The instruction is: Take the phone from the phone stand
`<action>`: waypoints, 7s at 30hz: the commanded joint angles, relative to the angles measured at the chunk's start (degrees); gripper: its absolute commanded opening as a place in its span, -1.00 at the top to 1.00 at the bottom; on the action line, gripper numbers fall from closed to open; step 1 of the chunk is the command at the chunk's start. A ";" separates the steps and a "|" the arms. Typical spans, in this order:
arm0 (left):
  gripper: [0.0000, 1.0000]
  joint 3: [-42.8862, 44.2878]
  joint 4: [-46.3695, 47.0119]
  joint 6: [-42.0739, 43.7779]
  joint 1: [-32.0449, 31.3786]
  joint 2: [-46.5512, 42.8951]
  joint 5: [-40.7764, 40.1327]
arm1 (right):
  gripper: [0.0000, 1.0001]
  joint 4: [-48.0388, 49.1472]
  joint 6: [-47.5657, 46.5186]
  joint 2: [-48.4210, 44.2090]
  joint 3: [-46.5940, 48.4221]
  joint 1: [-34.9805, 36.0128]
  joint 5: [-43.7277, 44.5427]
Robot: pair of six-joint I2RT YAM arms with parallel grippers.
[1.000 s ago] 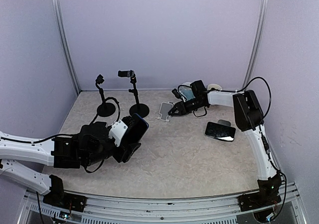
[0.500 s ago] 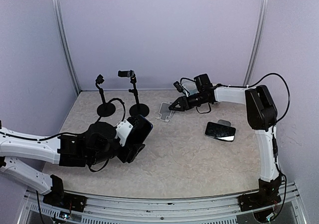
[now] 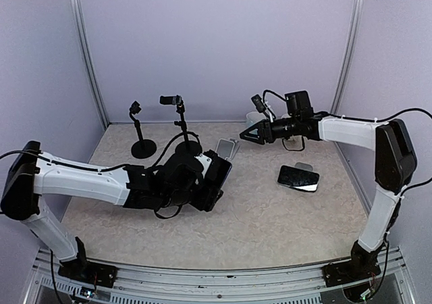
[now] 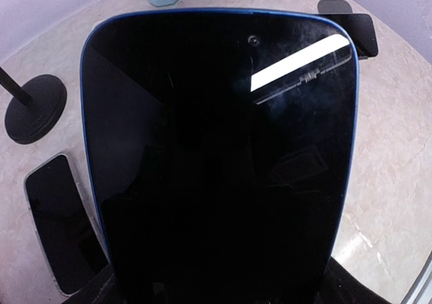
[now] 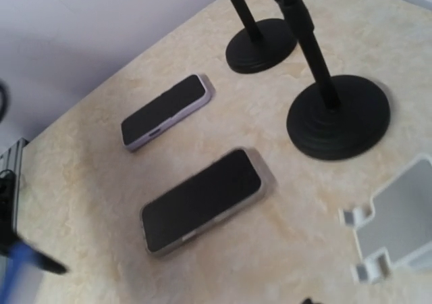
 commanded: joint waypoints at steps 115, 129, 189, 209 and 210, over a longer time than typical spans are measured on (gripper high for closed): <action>-0.98 25.21 -11.88 -16.11 7.61 19.15 -3.29 | 0.40 3.81 2.44 -11.57 -33.48 -23.03 9.58; -0.98 24.70 -10.97 -14.65 7.61 18.55 -2.53 | 0.11 8.29 6.28 -14.47 -37.20 -26.64 4.09; -0.98 17.46 -1.23 12.47 1.41 7.22 4.50 | 1.00 22.45 17.18 -15.93 -42.99 -21.62 -12.56; -0.96 9.70 -3.66 43.31 -14.04 3.92 6.53 | 1.00 8.57 12.30 -20.69 -38.98 -0.89 -12.36; -0.96 9.10 -4.05 44.56 -14.28 3.72 6.95 | 1.00 8.50 12.62 -20.80 -38.96 -0.14 -12.70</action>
